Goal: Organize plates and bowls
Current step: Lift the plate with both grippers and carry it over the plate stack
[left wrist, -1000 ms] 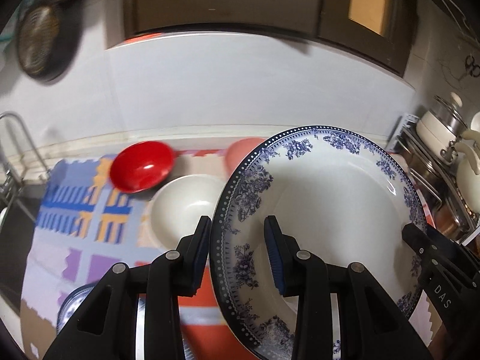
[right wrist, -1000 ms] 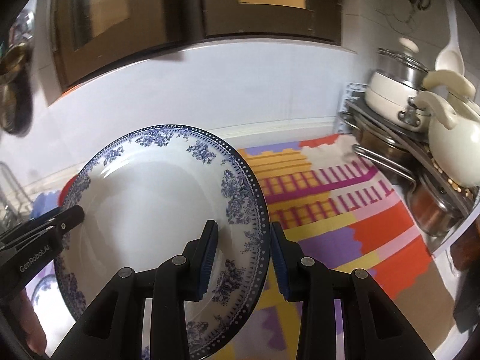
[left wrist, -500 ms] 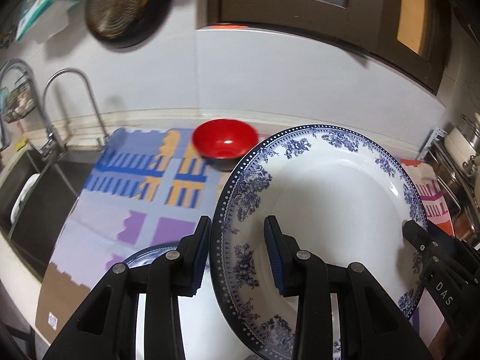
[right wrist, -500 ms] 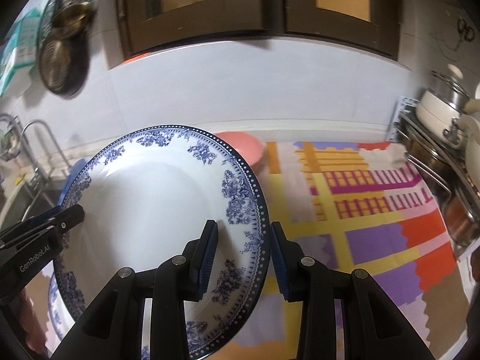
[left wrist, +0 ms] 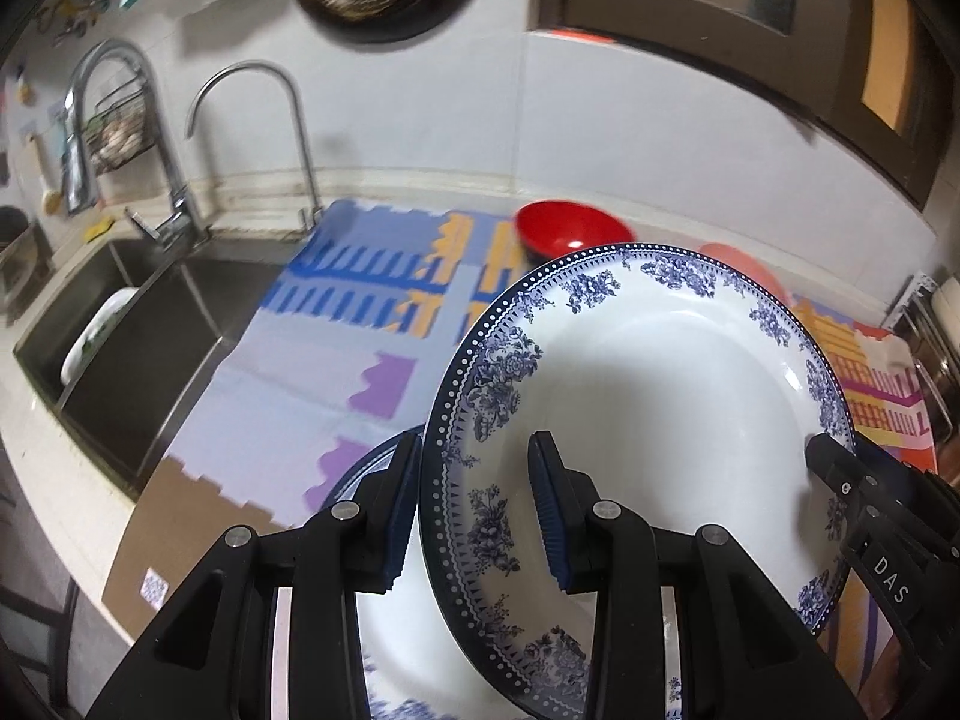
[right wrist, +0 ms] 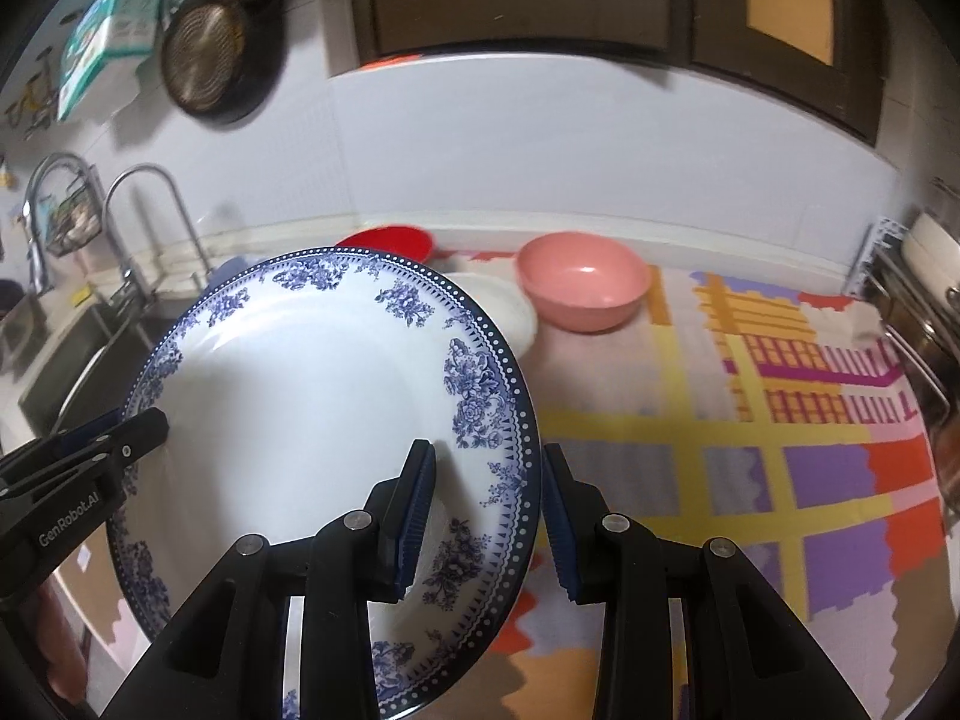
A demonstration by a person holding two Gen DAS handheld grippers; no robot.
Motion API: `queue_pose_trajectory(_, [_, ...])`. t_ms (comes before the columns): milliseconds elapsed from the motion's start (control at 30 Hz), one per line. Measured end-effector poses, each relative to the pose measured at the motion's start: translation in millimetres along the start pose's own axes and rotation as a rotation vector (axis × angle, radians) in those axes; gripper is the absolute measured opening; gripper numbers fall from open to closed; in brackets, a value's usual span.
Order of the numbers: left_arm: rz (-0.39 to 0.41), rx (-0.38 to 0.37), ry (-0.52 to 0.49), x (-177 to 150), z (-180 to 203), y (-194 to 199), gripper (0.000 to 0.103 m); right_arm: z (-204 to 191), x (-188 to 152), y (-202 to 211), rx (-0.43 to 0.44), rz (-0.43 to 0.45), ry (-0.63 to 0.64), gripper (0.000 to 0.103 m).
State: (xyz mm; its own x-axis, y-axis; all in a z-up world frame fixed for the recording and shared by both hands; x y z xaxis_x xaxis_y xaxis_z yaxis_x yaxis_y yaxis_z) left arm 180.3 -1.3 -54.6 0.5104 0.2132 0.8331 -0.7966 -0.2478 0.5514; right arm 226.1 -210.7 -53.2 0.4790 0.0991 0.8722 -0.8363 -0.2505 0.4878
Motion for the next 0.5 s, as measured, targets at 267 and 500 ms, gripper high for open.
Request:
queue_pose_trajectory(267, [-0.062,0.055,0.023,-29.0,-32.3,-0.2,0.036,-32.3,-19.0,-10.5,0.066,-0.065,0.048,0.036])
queue_pose_trajectory(500, [-0.116,0.099,0.049,-50.2,-57.6,-6.4,0.036,-56.9,-37.9,-22.9,0.119,-0.13,0.09,0.036])
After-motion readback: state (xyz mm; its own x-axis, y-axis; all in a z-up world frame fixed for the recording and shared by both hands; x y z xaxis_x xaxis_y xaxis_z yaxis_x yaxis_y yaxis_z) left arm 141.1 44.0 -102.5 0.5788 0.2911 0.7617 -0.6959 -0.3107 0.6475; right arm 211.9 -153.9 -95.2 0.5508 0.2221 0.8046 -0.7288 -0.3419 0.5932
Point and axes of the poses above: each gripper's, at about its wrist camera, not at the fingertips, and y roughly against the way its jaws point, z to its right, x to its top, the point moved 1 cm from there along -y, roughly the way its jaws point, and after that the axes turned 15 degrees about z, right-handed, at the moved point
